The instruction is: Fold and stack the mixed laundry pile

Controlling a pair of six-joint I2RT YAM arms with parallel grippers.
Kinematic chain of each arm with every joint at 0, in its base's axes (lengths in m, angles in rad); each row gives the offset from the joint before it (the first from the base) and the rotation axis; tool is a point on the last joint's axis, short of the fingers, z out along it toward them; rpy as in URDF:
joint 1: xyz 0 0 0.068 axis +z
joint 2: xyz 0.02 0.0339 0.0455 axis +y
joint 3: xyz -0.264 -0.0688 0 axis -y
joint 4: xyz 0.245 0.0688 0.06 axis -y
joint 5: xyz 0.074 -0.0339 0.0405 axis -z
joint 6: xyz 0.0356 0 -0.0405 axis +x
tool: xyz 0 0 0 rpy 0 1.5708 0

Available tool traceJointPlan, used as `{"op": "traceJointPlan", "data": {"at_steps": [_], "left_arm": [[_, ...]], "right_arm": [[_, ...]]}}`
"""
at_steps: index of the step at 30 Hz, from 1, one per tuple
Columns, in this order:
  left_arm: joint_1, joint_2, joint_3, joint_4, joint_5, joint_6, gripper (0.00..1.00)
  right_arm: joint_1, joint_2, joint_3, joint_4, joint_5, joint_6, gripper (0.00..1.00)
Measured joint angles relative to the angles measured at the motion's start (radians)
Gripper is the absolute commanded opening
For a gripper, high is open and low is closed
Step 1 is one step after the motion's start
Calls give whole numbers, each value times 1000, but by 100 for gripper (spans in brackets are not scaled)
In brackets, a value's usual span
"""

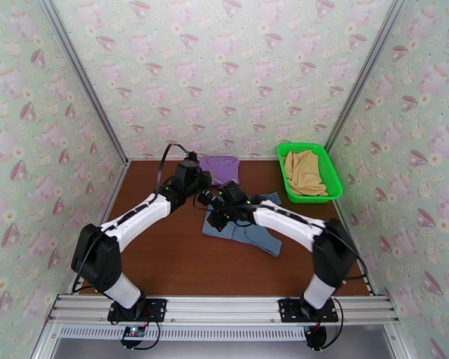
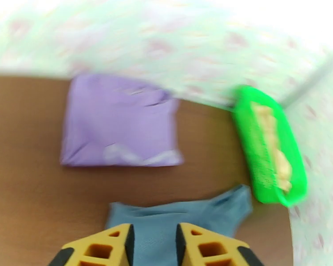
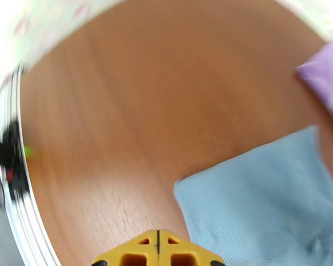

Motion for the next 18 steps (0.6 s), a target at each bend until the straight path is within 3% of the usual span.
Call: {"op": "traceJointPlan", "data": {"at_steps": [4, 8, 13, 18], "left_arm": [[19, 70, -79, 74, -53, -90, 22], [-1, 82, -107, 132, -82, -138, 24], [-58, 51, -68, 135, -66, -121, 26], [-120, 10, 27, 133, 64, -53, 26]], "right_arm": [[-24, 143, 108, -135, -36, -111, 0], [-45, 145, 113, -185, -54, -159, 3], [-82, -2, -64, -91, -141, -151, 13], [-100, -206, -268, 87, -235, -59, 19]]}}
